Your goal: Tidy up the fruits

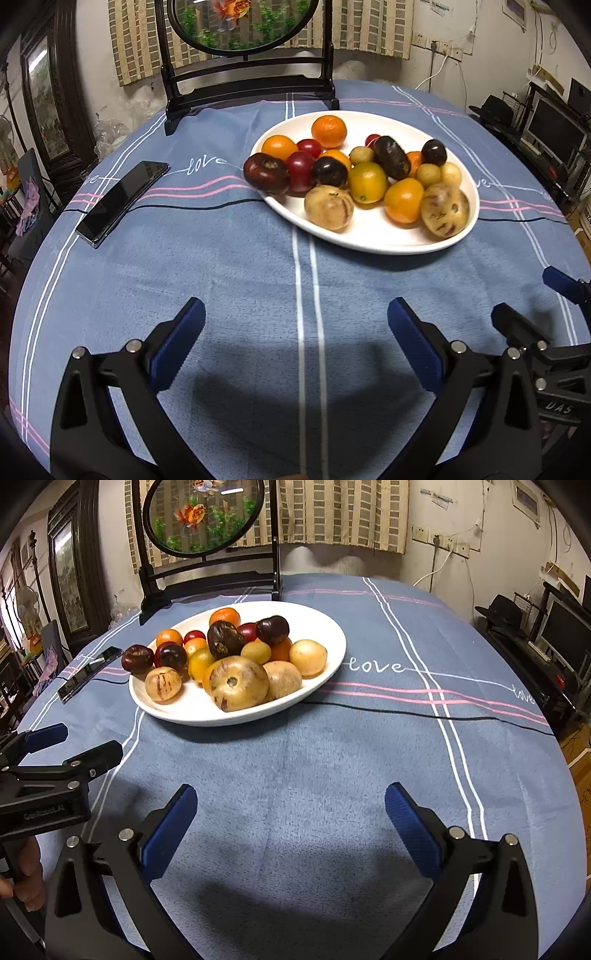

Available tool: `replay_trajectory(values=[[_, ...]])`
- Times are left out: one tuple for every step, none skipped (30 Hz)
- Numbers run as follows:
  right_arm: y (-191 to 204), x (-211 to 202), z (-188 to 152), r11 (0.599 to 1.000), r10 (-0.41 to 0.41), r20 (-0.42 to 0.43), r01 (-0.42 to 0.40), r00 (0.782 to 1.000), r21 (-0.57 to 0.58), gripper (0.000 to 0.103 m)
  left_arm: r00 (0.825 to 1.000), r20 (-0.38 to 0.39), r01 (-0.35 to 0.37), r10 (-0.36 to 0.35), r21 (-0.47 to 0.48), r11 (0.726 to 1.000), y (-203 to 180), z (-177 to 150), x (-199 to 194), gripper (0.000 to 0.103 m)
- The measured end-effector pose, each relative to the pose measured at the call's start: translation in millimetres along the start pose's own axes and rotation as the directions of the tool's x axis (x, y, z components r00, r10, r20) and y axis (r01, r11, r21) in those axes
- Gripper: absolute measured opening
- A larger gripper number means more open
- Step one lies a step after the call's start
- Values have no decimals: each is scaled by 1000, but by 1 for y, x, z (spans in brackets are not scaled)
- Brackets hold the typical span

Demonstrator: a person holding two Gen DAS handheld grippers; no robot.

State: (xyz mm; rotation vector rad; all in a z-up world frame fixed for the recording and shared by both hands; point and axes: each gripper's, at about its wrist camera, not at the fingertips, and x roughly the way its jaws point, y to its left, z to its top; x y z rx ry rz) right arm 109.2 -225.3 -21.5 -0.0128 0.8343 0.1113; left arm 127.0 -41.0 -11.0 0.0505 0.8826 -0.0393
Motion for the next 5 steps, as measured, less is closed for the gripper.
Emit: replay_trajectory(values=[[0,1,0,1000,-1,-4,1,1000,0,102,1000,-1,-3,3,2,1000,0,0,2,101],[0,2,-1,1000,-2,-7,2,1000,1,102,1000,-3,-4,4,3,1000,0,-1,3,101],[0,3,-1,1000,-1,-10,1,1000,1,102,1000,-6,-4,4,4,1000,0,-1,5,101],[0,4,-2,1000,0,-15,0,1000,2,102,1000,-10,-4,4,4,1000,0,-2,7,101],[-1,4,-2,1000,1,-20,-1,1000,3,102,1000,-14,-4,4,3,1000,1,-2,9,101]])
